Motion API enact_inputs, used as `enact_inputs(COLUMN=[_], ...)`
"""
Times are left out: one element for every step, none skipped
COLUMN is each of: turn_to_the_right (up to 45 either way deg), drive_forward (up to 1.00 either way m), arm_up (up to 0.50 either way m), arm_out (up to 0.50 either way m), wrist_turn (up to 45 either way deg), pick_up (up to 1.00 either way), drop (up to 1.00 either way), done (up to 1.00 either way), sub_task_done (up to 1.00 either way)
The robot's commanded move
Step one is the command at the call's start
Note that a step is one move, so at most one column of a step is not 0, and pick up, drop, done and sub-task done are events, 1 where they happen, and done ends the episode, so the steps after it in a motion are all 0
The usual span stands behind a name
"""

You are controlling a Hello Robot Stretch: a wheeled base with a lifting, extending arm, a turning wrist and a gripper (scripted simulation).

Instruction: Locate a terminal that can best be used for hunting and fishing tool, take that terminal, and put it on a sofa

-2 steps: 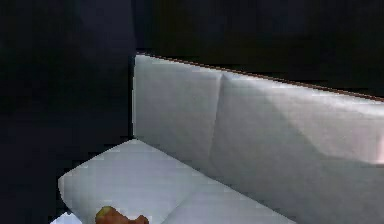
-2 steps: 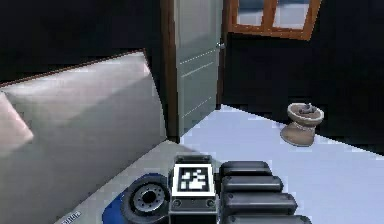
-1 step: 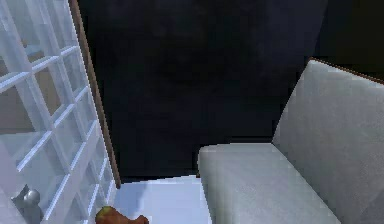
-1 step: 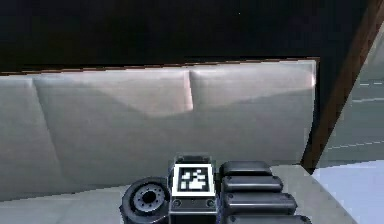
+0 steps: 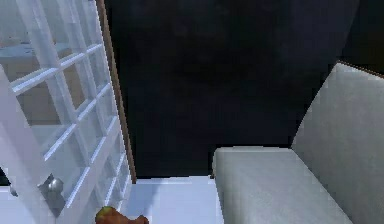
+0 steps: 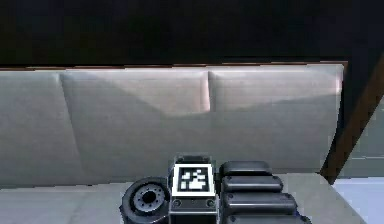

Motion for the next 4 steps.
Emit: enact_inputs(turn_to_the_right=[0.0,45.0,45.0,45.0], drive_forward=[0.2,0.0,0.0,0.0], arm_up=[0.0,0.0,0.0,0.0], arm_out=[0.0,0.0,0.0,0.0], wrist_turn=[0.0,0.0,0.0,0.0], pick_up=[0.0,0.0,0.0,0.0], drop=[0.0,0.0,0.0,0.0], done=[0.0,0.0,0.0,0.0], sub_task_done=[0.0,0.0,0.0,0.0])
